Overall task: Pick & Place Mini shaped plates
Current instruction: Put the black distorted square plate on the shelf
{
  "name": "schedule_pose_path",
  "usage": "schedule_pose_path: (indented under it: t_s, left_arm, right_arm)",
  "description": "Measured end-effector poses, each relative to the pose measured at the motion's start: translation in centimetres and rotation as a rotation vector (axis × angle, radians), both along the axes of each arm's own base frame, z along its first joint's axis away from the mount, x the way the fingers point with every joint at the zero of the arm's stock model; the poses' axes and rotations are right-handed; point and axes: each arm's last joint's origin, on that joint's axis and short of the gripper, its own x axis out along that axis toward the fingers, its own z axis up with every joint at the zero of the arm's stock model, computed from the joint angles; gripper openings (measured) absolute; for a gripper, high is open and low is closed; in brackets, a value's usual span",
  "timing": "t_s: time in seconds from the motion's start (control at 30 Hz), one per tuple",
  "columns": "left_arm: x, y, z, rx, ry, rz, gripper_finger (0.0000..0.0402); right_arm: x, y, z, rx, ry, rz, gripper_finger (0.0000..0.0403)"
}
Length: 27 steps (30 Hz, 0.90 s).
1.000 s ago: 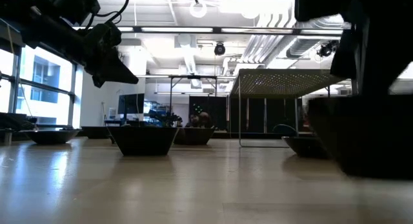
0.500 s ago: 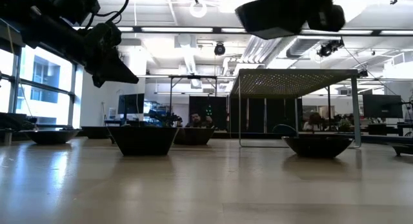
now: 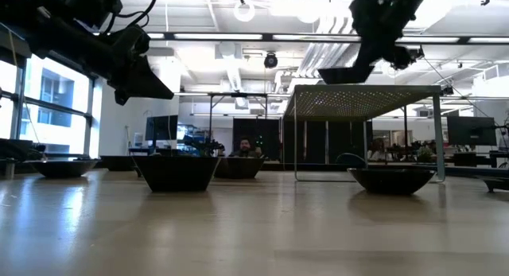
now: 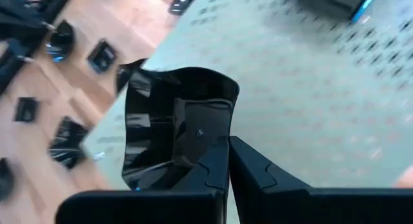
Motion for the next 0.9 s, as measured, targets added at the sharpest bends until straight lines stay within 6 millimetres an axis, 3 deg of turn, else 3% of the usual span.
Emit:
schedule_pose_path:
  t_s: [0.23, 0.37, 0.9]
  left_arm:
    - [0.0, 0.0, 0.0, 0.002, 0.001, 0.001, 0.0001]
    - [0.0, 0.0, 0.0, 0.004, 0.002, 0.001, 0.0001]
    - [0.0, 0.1, 0.0, 0.013, 0.006, 0.027, 0.0001]
  right_arm:
    - [1.0, -6.0, -0.7, -0.037, 0.042, 0.106, 0.0003]
    - [1.7, -7.8, -1.5, 0.0, 0.081, 0.159, 0.0003]
    - [1.8, -8.4, -2.6, 0.013, 0.158, 0.205, 0.0004]
